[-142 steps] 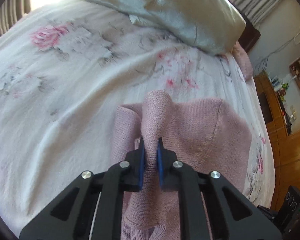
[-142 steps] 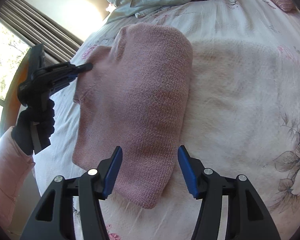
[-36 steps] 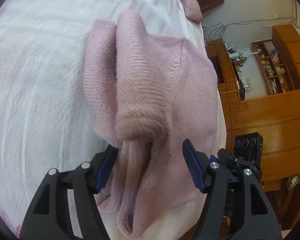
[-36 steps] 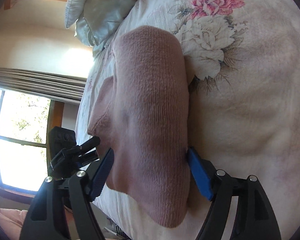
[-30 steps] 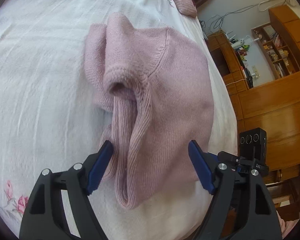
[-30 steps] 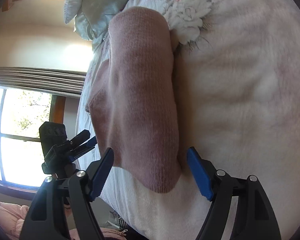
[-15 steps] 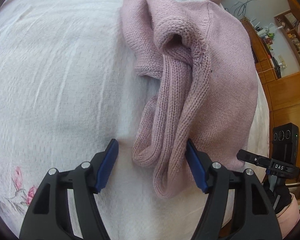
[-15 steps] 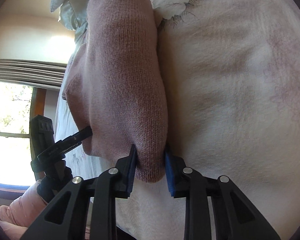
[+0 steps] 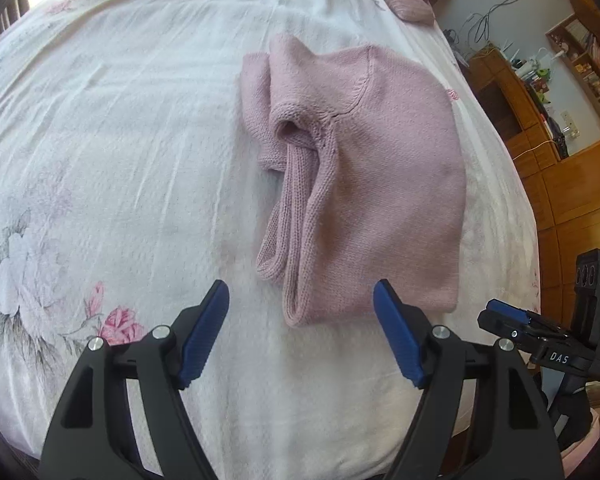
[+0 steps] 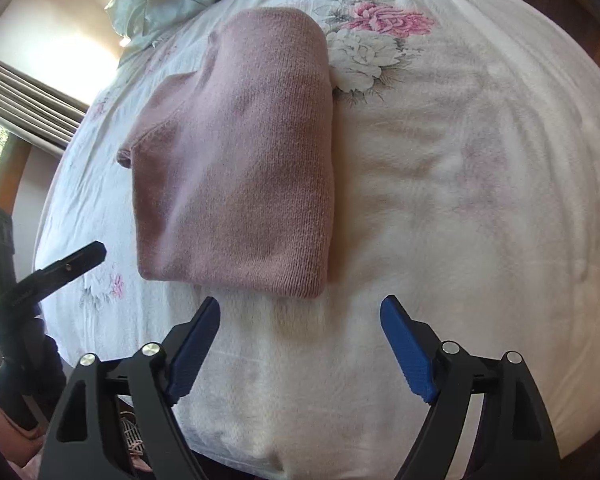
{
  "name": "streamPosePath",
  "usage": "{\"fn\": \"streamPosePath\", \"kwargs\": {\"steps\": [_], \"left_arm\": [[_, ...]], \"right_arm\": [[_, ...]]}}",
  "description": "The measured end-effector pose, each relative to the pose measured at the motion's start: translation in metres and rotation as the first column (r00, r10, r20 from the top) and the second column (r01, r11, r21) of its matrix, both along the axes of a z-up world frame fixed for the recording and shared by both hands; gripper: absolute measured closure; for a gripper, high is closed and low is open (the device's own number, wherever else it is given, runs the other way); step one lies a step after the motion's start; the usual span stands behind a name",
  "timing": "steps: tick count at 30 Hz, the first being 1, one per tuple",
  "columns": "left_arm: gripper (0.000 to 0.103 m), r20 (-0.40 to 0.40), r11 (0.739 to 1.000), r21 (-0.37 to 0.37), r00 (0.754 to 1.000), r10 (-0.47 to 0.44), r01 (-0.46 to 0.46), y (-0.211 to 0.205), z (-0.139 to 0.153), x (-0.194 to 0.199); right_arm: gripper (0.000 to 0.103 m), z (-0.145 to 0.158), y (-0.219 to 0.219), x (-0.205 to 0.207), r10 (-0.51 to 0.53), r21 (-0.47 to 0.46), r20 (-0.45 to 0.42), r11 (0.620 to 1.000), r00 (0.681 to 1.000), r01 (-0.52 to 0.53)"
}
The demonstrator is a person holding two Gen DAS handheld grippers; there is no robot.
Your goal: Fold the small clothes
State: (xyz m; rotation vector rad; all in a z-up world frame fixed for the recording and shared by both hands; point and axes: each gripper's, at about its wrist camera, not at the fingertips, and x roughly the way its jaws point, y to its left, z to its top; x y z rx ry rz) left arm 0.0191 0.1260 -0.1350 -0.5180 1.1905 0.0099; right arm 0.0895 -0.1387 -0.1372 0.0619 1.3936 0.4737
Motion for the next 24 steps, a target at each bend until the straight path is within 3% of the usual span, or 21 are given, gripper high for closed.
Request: {"fn": "streamPosePath", "kwargs": {"steps": [10,20,24], "left_arm": [[0.026,-0.013,0.997,0.08,1.0,0.019,-0.018,-0.025,0.04,-0.041],[0.02,0.027,0.99,0.13,0.999,0.045,-0.048,-0.035,0.085,-0.082],[0.02,0.039,0.989,0.139,0.998,0.045,-0.05,-0.042,0.1,-0.095]], "right_arm": [[0.015,0.051,-0.006,-0.04,-0.006,-0.04,0.103,0.999,0.995,0.01],[0.004,0.094,0.0,-0.069,0.007,-0.121,0.182,0.993,0.983,0.015],[0.004,0.108,-0.004,-0.076,0.007,-0.096,0.181,0.995,0.983,0.01]]}}
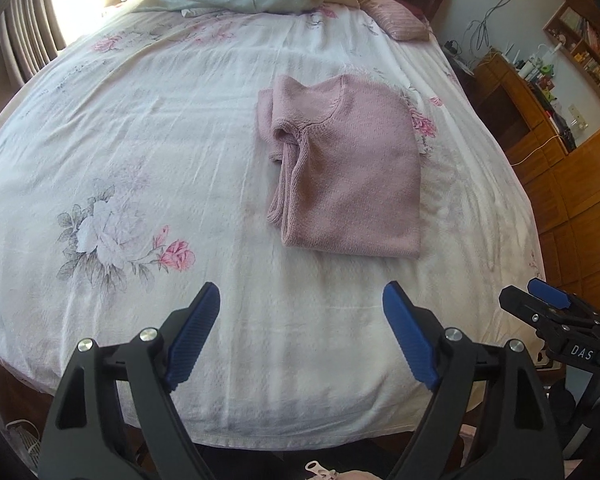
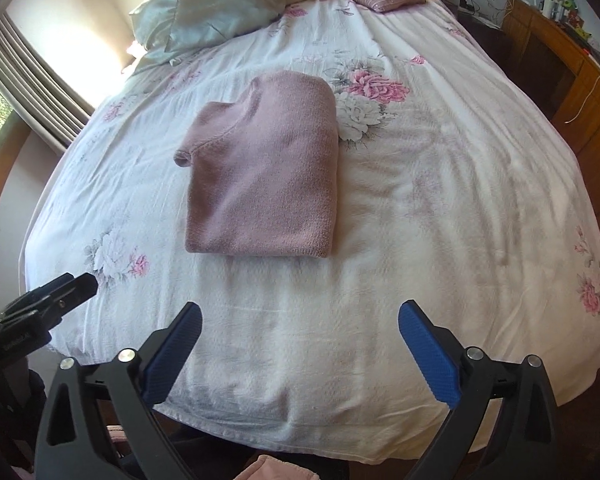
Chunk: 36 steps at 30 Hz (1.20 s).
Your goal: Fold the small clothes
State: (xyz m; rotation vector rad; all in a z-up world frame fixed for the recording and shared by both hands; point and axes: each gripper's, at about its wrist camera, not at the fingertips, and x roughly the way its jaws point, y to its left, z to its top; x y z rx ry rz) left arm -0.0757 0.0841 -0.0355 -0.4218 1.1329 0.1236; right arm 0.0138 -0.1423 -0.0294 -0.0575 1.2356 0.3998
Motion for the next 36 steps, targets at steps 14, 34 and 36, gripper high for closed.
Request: {"fn": "streamPosePath", "kwargs": {"steps": [14,34,36], "left_arm": [[0.017,0.019,1.0,0.026,1.0,-0.01,0.01,-0.029,0.033,-0.026],[0.016,0.055,0.994,0.108,0.998,-0.007,0.001,-0.049,0.067,-0.036],[0.016,0.051,0.994,0.107,0.999,-0.004,-0.001,-0.047,0.066,-0.036]], "right_arm": [[0.004,0.047,-0.013,-0.025,-0.011,-0.033,0.083,0.999,0.996,0.014],[0.004,0.075,-0.016,-0.037,0.025,-0.09,0.152,0.996,0.988,-0.011],[0.004,0.074,-0.017,-0.035,0.026,-0.092,0.148,0.996,0.989,-0.013]]}}
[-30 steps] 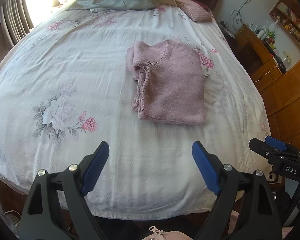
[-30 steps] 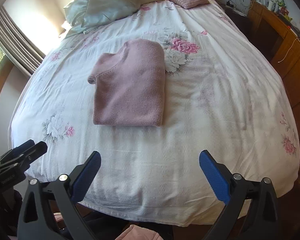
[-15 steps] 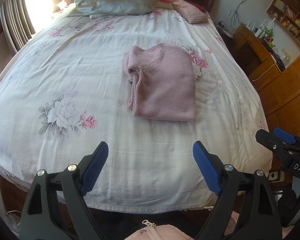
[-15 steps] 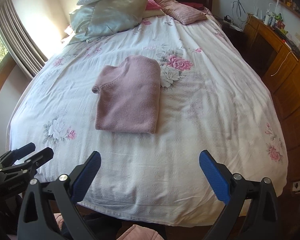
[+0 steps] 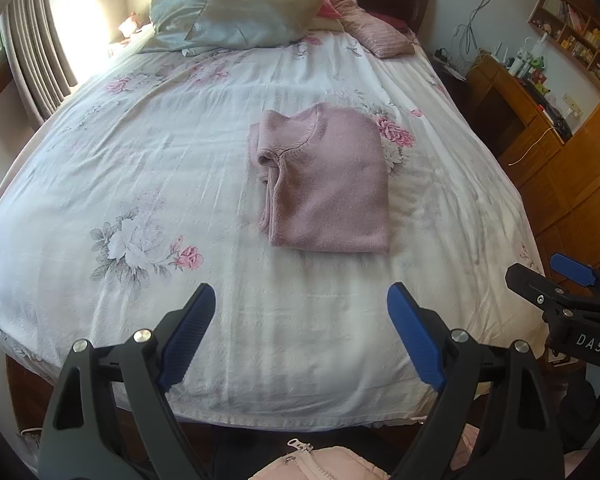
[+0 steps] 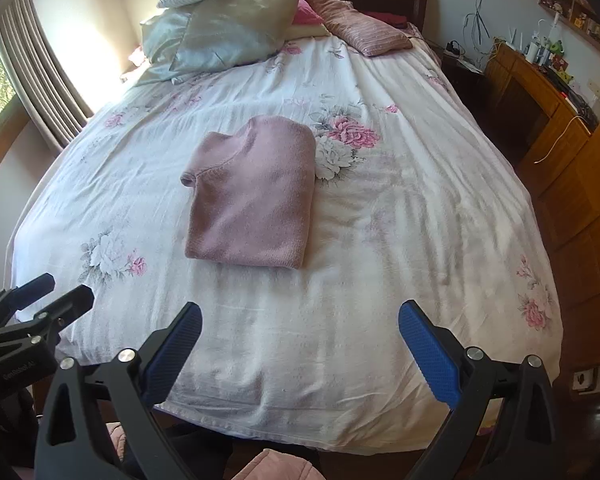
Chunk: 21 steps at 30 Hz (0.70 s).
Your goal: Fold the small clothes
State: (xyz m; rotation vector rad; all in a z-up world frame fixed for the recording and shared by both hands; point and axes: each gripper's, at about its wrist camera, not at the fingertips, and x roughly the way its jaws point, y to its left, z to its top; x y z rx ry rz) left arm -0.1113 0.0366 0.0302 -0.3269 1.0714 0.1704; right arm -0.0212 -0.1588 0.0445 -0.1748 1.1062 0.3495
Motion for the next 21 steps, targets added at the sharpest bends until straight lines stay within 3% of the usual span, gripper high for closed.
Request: {"fn": "streamPosePath", "kwargs": {"steps": [21], "left_arm": [[0.016,-0.016,1.0,-0.001,1.0,-0.002,0.002,0.005,-0.005,0.005]], "right_arm": [[0.004,-0.006,-0.004,0.026,-0.03,-0.009,0.004,1.0,1.0,0.03]]}}
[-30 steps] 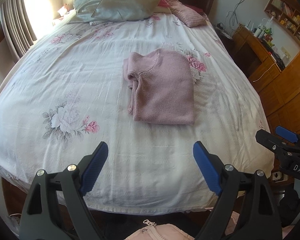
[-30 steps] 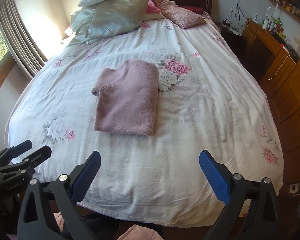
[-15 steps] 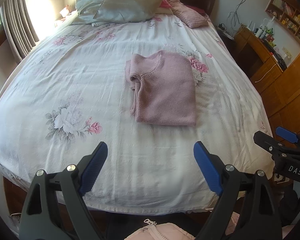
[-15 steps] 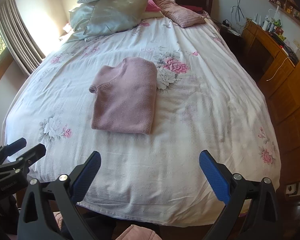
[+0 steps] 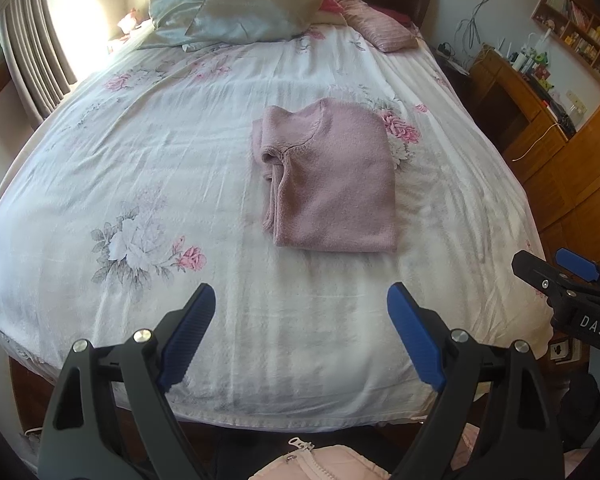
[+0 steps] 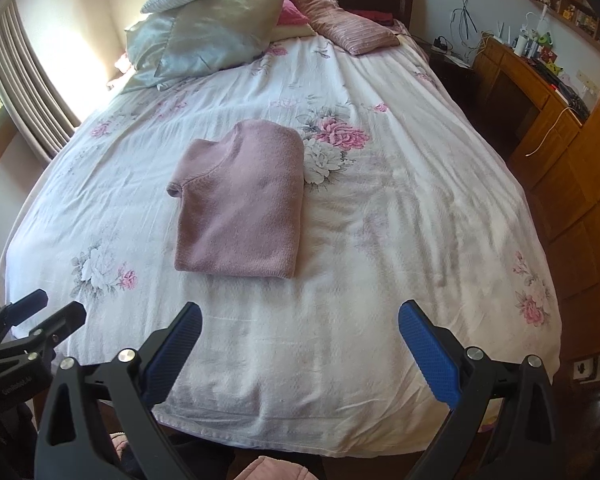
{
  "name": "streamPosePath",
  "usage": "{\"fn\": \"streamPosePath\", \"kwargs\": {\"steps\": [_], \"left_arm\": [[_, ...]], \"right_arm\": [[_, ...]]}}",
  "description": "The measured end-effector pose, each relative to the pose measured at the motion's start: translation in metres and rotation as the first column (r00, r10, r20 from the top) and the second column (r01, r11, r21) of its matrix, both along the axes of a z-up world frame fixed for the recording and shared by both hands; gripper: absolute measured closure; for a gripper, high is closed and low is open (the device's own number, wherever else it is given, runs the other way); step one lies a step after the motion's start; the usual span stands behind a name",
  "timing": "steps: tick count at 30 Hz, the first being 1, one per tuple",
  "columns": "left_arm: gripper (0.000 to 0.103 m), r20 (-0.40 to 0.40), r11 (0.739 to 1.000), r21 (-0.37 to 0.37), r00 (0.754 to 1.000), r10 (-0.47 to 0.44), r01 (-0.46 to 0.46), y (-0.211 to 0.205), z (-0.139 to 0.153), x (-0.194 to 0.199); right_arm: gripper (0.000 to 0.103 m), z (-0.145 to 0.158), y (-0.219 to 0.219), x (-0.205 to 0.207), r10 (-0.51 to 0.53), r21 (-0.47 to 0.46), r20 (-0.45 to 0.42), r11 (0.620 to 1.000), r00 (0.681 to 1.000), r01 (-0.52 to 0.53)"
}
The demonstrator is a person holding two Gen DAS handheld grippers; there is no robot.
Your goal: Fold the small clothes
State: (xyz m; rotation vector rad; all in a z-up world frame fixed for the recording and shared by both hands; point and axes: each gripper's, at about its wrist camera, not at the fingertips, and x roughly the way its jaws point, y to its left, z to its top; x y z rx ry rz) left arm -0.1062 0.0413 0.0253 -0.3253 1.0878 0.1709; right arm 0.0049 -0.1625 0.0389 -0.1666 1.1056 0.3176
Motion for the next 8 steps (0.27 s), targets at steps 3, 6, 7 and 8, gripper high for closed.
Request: {"fn": "streamPosePath", "kwargs": {"steps": [3,6,7,8], "left_arm": [[0.016,-0.007,1.0,0.002,1.0,0.0,0.0,0.0049,-0.0028,0.0035],[0.016,-0.007,1.0,0.004,1.0,-0.003,0.003,0.0088,-0.0035,0.0066],[0.016,-0.008,1.0,0.005,1.0,-0.005,0.005,0.0091,-0.0038,0.0068],[0.016,-0.008,1.0,0.006,1.0,-0.006,0.006,0.0093,-0.0041,0.0068]], "right_arm": [[0.004,-0.0015,0.0022,0.0032,0.004,-0.009,-0.013,1.0,1.0,-0.004],[0.004,-0.0019,0.0039,0.0058,0.009,-0.006,-0.021,1.0,1.0,-0.009],[0.004,-0.0018,0.0045,0.0059,0.009,-0.008,-0.02,1.0,1.0,-0.009],[0.004,-0.0019,0.0047,0.0063,0.009,-0.007,-0.021,1.0,1.0,-0.009]]}}
